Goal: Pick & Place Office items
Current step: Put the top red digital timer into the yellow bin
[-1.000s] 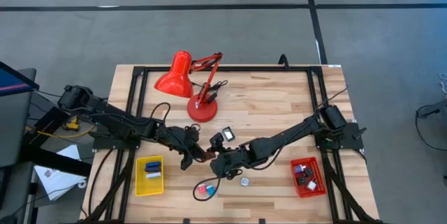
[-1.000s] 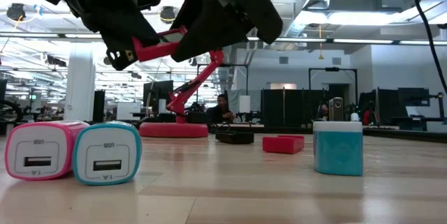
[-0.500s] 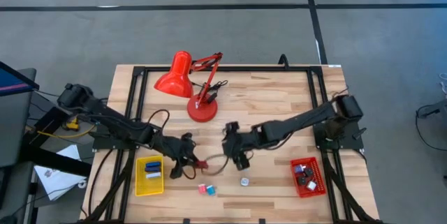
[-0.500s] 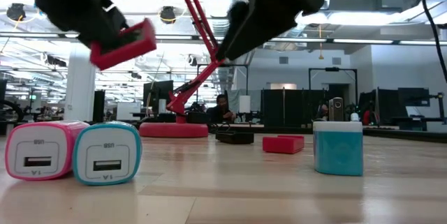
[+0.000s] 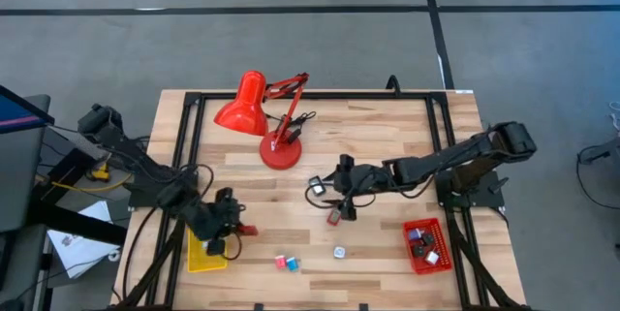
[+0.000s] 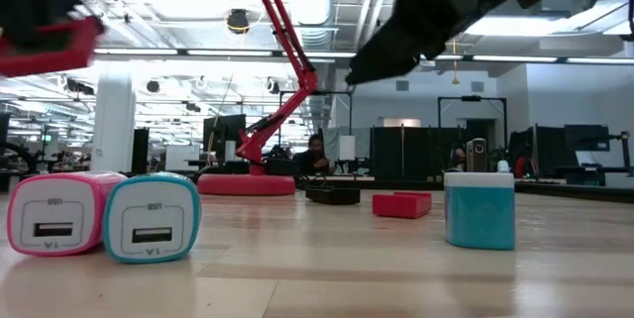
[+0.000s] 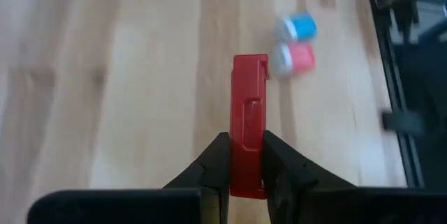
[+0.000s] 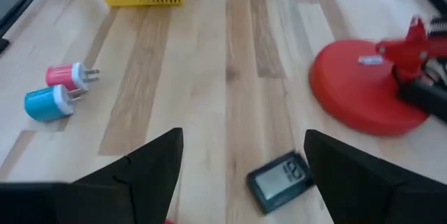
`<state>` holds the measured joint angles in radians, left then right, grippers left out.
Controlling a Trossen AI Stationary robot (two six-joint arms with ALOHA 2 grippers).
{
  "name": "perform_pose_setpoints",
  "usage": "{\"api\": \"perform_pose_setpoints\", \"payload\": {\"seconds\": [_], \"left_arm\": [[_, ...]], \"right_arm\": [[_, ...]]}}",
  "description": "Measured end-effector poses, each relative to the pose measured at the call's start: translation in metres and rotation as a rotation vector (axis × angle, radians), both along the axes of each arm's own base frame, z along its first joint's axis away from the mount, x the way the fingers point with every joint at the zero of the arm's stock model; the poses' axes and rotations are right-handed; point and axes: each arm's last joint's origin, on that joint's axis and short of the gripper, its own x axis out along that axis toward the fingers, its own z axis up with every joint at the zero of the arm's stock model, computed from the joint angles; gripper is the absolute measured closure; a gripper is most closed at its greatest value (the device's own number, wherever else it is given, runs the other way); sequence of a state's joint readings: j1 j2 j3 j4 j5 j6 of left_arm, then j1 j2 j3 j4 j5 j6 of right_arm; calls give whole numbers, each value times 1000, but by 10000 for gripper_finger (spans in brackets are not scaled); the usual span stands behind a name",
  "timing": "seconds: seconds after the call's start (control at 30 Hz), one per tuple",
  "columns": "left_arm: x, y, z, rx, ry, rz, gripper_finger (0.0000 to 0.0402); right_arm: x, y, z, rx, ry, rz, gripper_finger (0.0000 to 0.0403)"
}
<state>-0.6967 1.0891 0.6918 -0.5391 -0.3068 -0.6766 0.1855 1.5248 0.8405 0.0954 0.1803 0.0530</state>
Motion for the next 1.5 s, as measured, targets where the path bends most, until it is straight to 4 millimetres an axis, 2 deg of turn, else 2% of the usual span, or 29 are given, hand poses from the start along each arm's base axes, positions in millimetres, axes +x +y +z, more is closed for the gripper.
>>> {"api": "perform_pose_setpoints", "payload": {"seconds": [0.2, 0.3, 0.5, 0.63, 0.93, 1.37, 1.5], "left_arm": [[-27, -26, -1, -107, 54, -30, 353], [-42, -33, -4, -122, 106, -5, 353], [-71, -43, -10, -167, 210, 76, 353], [-83, -53, -16, -158, 192, 83, 353], [-84, -62, -42, 26, 229, 97, 352], [-79, -74, -65, 93, 257, 117, 341], [-78, -76, -65, 72, 247, 116, 340]], "right_arm": [[-2, -2, -12, 72, 30, -60, 111], [0, -2, -16, 80, 30, -66, 111], [2, -4, -14, 99, 3, -82, 111], [4, -8, -12, 111, -21, -100, 111], [6, -18, -11, 162, -43, -163, 111], [7, -18, -10, 164, -57, -159, 111], [7, -18, -10, 162, -58, -157, 111]]}}
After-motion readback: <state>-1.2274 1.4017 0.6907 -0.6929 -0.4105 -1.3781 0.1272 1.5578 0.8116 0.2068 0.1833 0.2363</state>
